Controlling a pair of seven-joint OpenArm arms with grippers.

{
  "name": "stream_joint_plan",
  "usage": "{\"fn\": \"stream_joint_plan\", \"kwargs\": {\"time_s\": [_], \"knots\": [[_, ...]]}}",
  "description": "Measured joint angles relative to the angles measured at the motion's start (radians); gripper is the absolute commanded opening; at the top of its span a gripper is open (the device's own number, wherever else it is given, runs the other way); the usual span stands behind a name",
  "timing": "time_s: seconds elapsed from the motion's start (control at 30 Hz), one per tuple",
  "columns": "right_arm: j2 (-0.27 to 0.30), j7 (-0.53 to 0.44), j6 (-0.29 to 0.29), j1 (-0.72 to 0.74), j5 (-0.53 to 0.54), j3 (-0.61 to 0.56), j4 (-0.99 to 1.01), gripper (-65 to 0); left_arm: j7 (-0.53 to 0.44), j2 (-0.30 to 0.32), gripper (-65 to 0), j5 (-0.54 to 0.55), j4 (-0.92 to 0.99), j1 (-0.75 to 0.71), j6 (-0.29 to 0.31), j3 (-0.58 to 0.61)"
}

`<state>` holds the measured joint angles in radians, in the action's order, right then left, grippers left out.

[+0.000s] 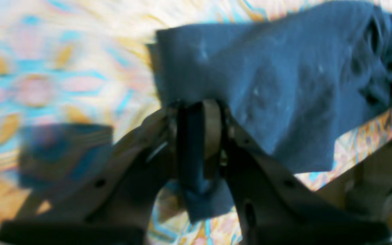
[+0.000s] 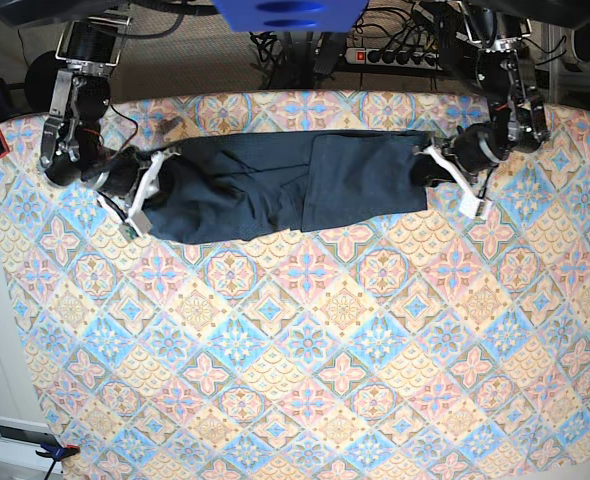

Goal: Layout the t-shirt on the table in an organized manner, then fold the t-shirt properly
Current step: 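Fold the strip end with the right gripper toward the left gripper, then hold the folded bundle with both grippers and press it together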

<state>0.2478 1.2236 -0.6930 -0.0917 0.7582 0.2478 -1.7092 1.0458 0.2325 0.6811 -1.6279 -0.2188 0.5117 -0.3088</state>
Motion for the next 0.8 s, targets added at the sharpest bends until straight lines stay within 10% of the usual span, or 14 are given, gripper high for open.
{"fn": "stream_joint_plan", "kwargs": {"time_s": [0.8], "knots": [[-0.068,0.002,-0.003,0.084,0.185,-0.027,-0.071,-65.0,-0.168,-0.244,-64.7,-0.257,0.209,0.18,0.012,0.142]]}}
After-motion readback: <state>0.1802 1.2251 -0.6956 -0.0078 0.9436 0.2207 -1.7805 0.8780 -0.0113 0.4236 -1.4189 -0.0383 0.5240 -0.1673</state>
